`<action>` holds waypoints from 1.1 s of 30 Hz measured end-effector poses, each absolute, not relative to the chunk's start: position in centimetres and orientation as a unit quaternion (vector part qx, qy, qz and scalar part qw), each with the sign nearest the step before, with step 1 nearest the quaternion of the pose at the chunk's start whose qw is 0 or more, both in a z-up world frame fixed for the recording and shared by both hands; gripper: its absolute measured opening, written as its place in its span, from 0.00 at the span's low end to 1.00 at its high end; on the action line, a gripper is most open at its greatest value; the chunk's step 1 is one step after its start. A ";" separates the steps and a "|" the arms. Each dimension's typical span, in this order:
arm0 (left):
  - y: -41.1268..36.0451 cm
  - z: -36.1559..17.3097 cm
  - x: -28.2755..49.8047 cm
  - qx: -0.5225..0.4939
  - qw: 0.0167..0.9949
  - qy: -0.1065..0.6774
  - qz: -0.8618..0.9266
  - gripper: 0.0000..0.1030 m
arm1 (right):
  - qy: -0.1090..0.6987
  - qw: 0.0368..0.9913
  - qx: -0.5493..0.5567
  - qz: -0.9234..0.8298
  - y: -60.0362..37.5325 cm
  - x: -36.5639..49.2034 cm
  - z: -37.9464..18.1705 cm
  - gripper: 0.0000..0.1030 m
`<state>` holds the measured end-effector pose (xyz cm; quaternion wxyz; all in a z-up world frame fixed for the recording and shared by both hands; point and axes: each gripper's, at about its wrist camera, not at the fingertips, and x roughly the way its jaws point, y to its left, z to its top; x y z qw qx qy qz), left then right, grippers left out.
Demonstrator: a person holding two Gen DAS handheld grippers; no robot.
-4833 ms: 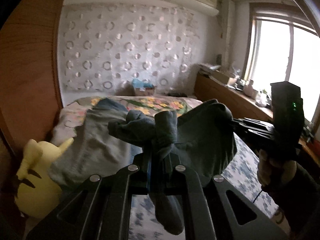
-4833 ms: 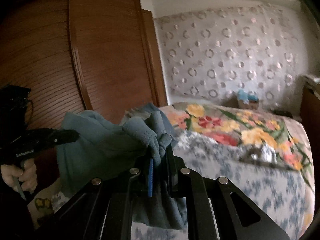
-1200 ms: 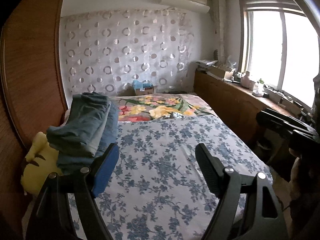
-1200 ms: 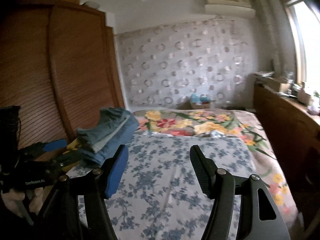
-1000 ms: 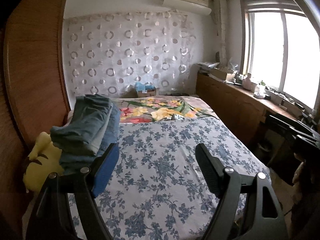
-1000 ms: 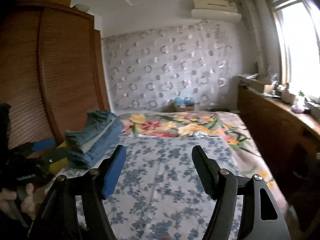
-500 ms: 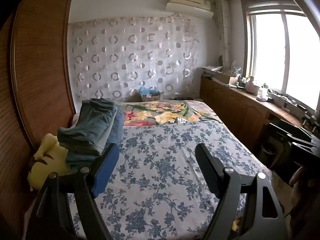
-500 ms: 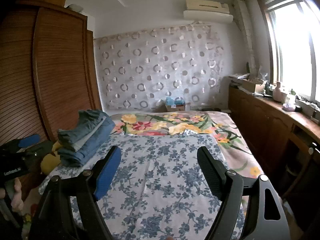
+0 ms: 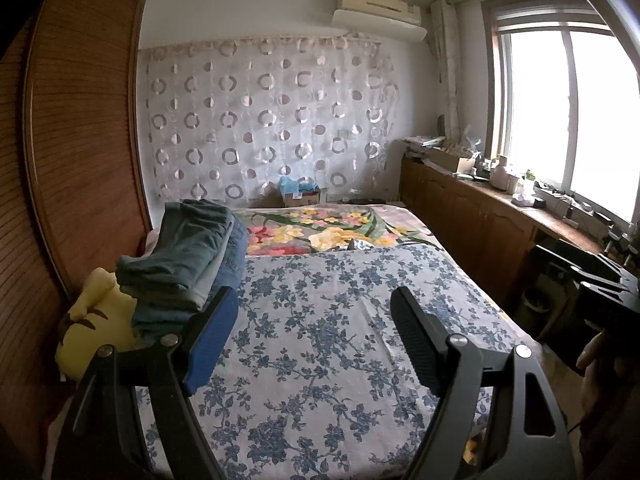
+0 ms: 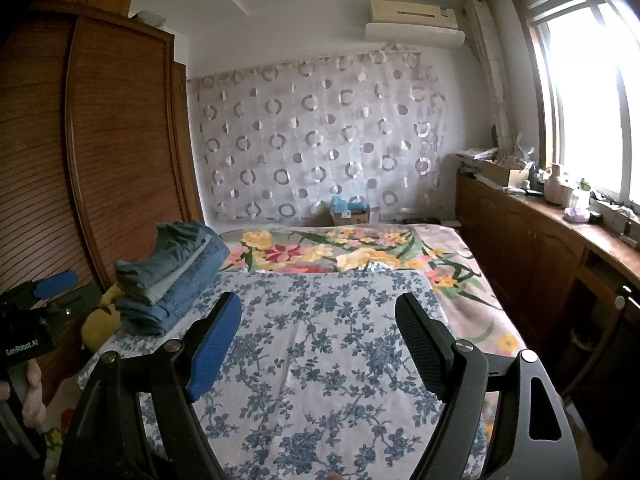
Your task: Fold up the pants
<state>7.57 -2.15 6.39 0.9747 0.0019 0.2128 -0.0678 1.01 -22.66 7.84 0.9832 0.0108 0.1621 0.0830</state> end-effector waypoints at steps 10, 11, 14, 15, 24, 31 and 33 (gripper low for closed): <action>-2.1 6.4 7.4 0.001 0.975 0.212 -0.068 0.77 | 0.160 0.983 0.008 0.086 -22.9 1.2 7.5 0.79; -2.1 6.4 7.5 0.002 0.975 0.212 -0.068 0.77 | 0.161 0.983 0.008 0.086 -22.9 1.2 7.4 0.79; -2.1 6.3 7.5 0.002 0.975 0.212 -0.068 0.77 | 0.161 0.983 0.008 0.087 -22.9 1.3 7.4 0.79; -2.1 6.4 7.4 0.002 0.975 0.212 -0.068 0.77 | 0.160 0.983 0.008 0.086 -23.0 1.3 7.4 0.79; -2.1 6.3 7.4 0.003 0.975 0.210 -0.067 0.77 | 0.162 0.983 0.008 0.087 -22.8 1.4 7.1 0.79; -2.1 6.2 7.4 0.001 0.975 0.211 -0.068 0.77 | 0.162 0.983 0.010 0.089 -22.9 1.4 7.1 0.79; -2.1 6.2 7.3 0.001 0.975 0.210 -0.068 0.77 | 0.162 0.983 0.009 0.089 -22.9 1.4 7.1 0.79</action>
